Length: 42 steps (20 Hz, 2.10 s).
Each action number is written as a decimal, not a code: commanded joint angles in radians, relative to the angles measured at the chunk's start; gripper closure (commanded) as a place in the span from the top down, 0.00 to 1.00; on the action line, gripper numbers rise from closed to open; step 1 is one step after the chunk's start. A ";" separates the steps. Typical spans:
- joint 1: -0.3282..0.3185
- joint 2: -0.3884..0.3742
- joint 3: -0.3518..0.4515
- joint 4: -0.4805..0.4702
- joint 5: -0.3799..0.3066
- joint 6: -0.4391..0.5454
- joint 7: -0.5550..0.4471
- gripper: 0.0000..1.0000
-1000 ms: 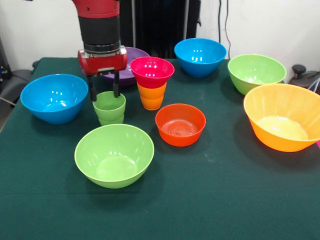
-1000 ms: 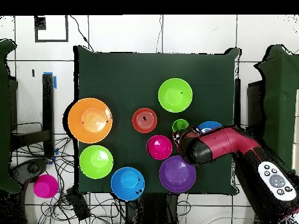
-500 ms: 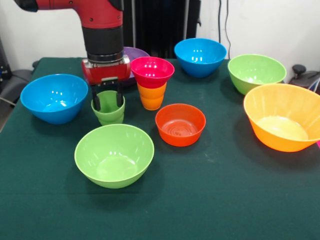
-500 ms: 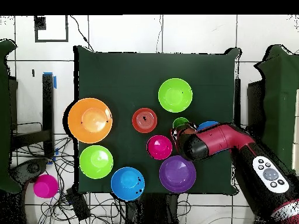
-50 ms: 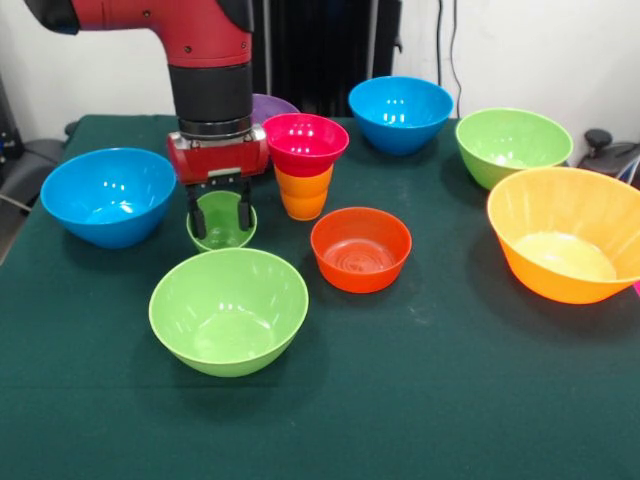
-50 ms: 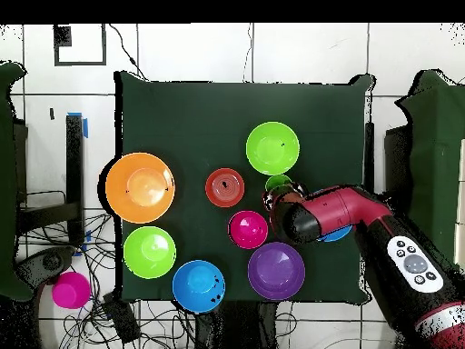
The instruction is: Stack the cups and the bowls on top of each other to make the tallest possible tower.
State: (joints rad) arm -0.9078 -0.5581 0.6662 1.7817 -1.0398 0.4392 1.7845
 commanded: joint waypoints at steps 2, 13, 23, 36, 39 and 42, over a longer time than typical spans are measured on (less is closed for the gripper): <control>0.030 0.015 -0.071 -0.070 -0.072 -0.013 -0.052 1.00; 0.002 -0.047 -0.062 -0.013 -0.030 0.025 -0.082 1.00; -0.073 -0.205 -0.031 0.114 0.073 0.111 -0.164 1.00; -0.090 -0.229 -0.039 0.165 0.070 0.095 -0.131 1.00; -0.081 -0.198 -0.035 0.162 0.058 0.088 -0.138 1.00; -0.076 -0.165 -0.010 0.175 0.034 0.066 -0.177 1.00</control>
State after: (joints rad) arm -1.0239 -0.8008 0.6433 1.9006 -0.9584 0.4499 1.7845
